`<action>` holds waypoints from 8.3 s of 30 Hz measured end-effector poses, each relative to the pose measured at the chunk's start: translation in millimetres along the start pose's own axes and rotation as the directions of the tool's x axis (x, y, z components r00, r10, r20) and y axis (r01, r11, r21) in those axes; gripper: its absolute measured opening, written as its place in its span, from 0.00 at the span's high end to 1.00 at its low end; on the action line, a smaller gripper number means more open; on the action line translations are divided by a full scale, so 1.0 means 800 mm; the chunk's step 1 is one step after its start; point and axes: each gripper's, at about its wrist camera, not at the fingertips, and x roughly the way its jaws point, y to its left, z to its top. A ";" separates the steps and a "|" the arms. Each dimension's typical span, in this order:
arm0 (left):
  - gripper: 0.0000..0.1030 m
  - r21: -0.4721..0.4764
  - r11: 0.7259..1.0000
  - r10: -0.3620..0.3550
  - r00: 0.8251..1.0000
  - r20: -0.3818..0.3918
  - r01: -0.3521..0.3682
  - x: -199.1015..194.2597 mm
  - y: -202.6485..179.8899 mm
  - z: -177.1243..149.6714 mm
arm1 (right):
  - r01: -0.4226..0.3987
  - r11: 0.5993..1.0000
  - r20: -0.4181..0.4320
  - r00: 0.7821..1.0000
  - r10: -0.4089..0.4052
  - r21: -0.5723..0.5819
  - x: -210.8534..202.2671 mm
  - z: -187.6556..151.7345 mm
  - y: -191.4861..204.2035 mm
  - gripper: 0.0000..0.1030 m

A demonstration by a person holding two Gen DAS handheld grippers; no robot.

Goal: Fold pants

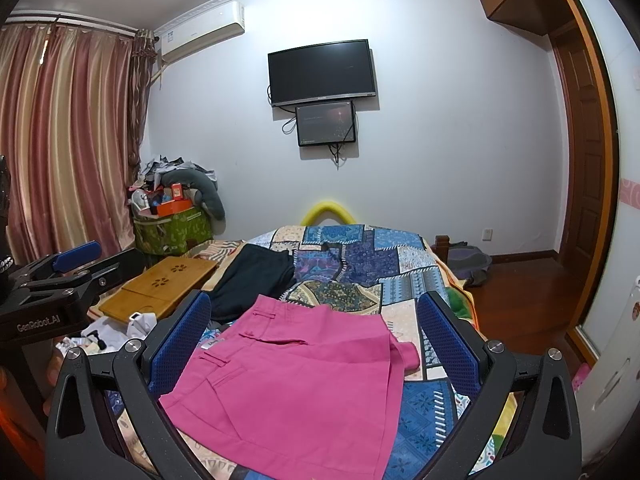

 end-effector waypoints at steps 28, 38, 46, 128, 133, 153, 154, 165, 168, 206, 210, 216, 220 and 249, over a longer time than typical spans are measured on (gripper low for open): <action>0.00 -0.001 1.000 0.005 1.000 -0.012 -0.005 0.010 0.002 0.000 | 0.001 1.000 -0.001 1.000 -0.001 -0.001 -0.003 0.001 0.001 0.00; 0.00 0.000 1.000 0.004 1.000 -0.011 -0.004 0.009 0.002 -0.001 | 0.001 1.000 0.001 1.000 -0.001 0.002 -0.002 0.003 0.000 0.00; 0.00 -0.001 1.000 0.010 1.000 -0.012 -0.010 0.011 0.002 0.000 | 0.000 1.000 -0.002 1.000 0.000 0.003 0.000 0.002 -0.001 0.00; 0.78 0.146 0.988 0.073 0.720 -0.690 0.040 0.354 0.092 -0.140 | 0.006 0.999 -0.600 0.800 0.026 0.052 0.259 -0.103 -0.162 0.97; 0.65 0.128 0.990 0.050 0.731 -0.680 0.051 0.355 0.092 -0.120 | 0.015 0.998 -0.575 0.818 0.023 0.061 0.251 -0.085 -0.167 0.95; 0.49 -0.078 0.993 -0.117 0.585 -0.802 0.091 0.467 0.120 -0.136 | 0.055 0.982 -0.677 0.731 0.083 0.180 0.326 -0.120 -0.216 0.51; 0.49 -0.109 0.989 -0.145 0.574 -0.806 0.098 0.470 0.122 -0.138 | 0.048 0.981 -0.682 0.725 0.094 0.186 0.327 -0.123 -0.216 0.51; 0.92 0.068 0.994 0.002 0.610 -0.792 0.084 0.474 0.100 -0.143 | -0.056 0.998 -0.720 0.693 0.046 0.010 0.337 -0.142 -0.178 0.89; 0.92 0.184 0.981 0.098 0.645 -0.758 0.067 0.466 0.088 -0.147 | -0.082 0.995 -0.721 0.693 0.016 -0.056 0.334 -0.141 -0.173 0.92; 0.40 0.086 0.995 0.091 0.735 -0.672 -0.045 0.526 0.158 -0.074 | -0.080 0.997 -0.646 0.761 0.058 -0.005 0.391 -0.054 -0.179 0.45; 0.40 0.085 0.996 0.081 0.716 -0.694 -0.030 0.556 0.157 -0.088 | -0.079 0.997 -0.702 0.709 0.069 0.018 0.436 -0.070 -0.188 0.45; 0.47 0.084 0.996 0.076 0.690 -0.719 -0.023 0.580 0.159 -0.104 | -0.100 0.995 -0.776 0.625 0.082 0.025 0.501 -0.098 -0.197 0.45; 0.71 0.099 0.995 0.057 0.705 -0.707 0.019 0.578 0.151 -0.106 | -0.112 0.994 -0.795 0.602 0.072 0.006 0.529 -0.110 -0.199 0.45; 0.93 0.128 0.990 0.113 0.861 -0.496 -0.056 0.516 0.143 0.025 | -0.108 0.992 -0.511 0.857 0.060 -0.065 0.465 0.076 -0.157 0.96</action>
